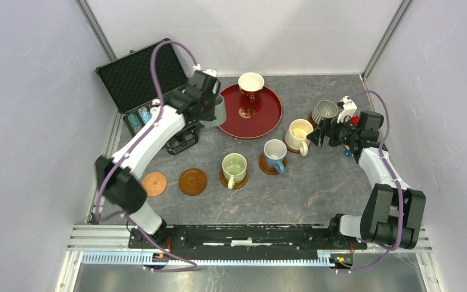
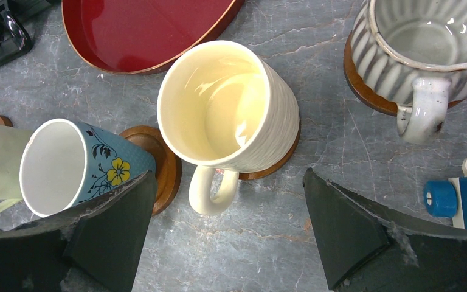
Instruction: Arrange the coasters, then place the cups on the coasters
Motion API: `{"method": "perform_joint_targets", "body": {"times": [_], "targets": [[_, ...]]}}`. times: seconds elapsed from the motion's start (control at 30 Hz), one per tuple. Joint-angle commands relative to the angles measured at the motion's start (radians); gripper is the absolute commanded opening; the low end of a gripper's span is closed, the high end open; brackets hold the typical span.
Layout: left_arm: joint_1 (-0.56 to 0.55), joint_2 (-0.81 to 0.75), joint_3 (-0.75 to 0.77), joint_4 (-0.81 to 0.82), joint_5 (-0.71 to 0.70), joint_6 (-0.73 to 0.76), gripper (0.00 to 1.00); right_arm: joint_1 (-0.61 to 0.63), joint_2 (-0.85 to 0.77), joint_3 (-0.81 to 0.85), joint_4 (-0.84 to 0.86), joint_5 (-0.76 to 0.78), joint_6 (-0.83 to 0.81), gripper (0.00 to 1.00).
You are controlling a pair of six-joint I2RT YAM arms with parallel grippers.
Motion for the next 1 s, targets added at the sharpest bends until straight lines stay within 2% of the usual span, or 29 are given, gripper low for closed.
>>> {"method": "perform_joint_targets", "body": {"times": [0.0, 0.33, 0.47, 0.8, 0.97], "targets": [[0.006, -0.168, -0.122, 0.004, -0.018, 0.002, 0.02, -0.006, -0.014, 0.011, 0.022, -0.018, 0.002, 0.98], [0.005, -0.61, -0.594, 0.011, 0.058, -0.097, 0.02, -0.007, -0.007, 0.011, 0.025, -0.014, -0.004, 0.98], [0.004, -0.798, -0.706, 0.068, 0.062, -0.09, 0.02, -0.007, 0.0, 0.012, 0.025, -0.017, -0.005, 0.98], [0.0, -0.909, -0.84, 0.125, 0.061, -0.116, 0.02, -0.008, 0.011, 0.01, 0.028, -0.02, -0.006, 0.98], [-0.018, -0.917, -0.848, 0.135, 0.037, -0.116, 0.02, -0.007, 0.008, 0.01, 0.03, -0.017, -0.008, 0.98]]}}
